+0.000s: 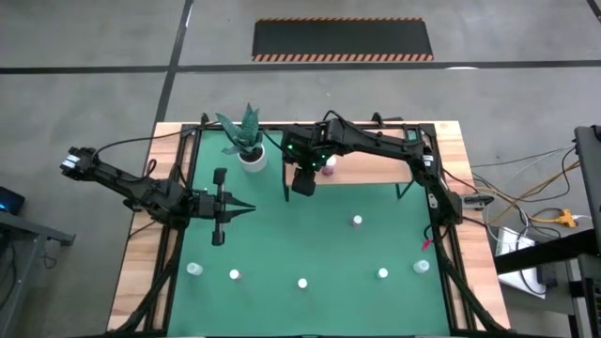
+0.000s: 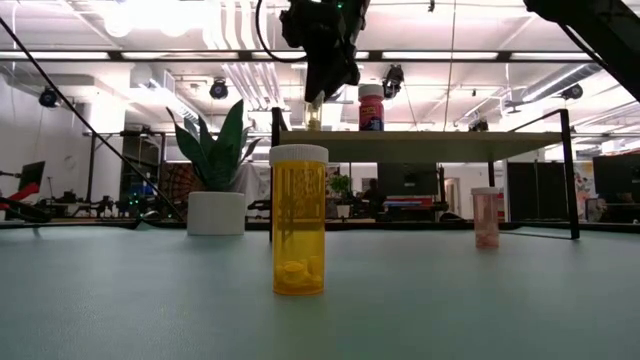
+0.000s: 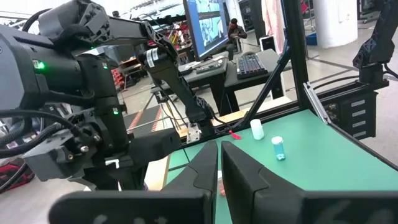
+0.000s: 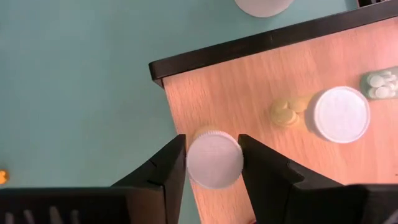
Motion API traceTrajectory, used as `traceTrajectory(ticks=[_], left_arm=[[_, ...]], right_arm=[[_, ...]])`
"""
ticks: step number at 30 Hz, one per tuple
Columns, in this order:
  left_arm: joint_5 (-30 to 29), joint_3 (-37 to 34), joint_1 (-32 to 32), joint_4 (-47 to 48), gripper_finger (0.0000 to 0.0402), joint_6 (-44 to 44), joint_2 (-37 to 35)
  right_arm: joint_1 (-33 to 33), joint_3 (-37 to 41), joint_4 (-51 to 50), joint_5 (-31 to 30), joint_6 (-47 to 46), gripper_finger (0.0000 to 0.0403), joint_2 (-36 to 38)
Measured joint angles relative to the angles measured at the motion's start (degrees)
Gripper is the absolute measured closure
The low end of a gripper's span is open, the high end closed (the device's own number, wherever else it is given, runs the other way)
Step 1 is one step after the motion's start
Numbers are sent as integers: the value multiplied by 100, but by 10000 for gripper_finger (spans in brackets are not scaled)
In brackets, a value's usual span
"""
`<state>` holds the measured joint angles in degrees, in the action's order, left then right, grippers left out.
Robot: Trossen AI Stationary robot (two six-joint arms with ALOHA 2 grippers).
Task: Pick and place medicine bottles onto shelf by color
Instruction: Put the yellow pill bottle on the shelf
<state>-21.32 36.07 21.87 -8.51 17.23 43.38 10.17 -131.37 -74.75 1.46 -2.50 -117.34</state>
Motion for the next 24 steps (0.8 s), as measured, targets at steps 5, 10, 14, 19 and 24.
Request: traceTrajectory(ticks=[5, 10, 14, 19, 24], left_arm=[[0, 0, 0, 0, 398, 0, 0], [0, 0, 0, 0, 398, 0, 0], [0, 0, 1, 0, 398, 0, 0], [0, 0, 0, 0, 398, 0, -2], [0, 0, 2, 0, 398, 0, -2]], right_arm=[[0, 0, 27, -16, -1, 244, 0], [0, -45, 30, -291, -2, 239, 7], [0, -163, 22, -311, 13, 238, 11], [0, -315, 24, -310, 17, 238, 20], [0, -363, 48, -309, 56, 242, 64]])
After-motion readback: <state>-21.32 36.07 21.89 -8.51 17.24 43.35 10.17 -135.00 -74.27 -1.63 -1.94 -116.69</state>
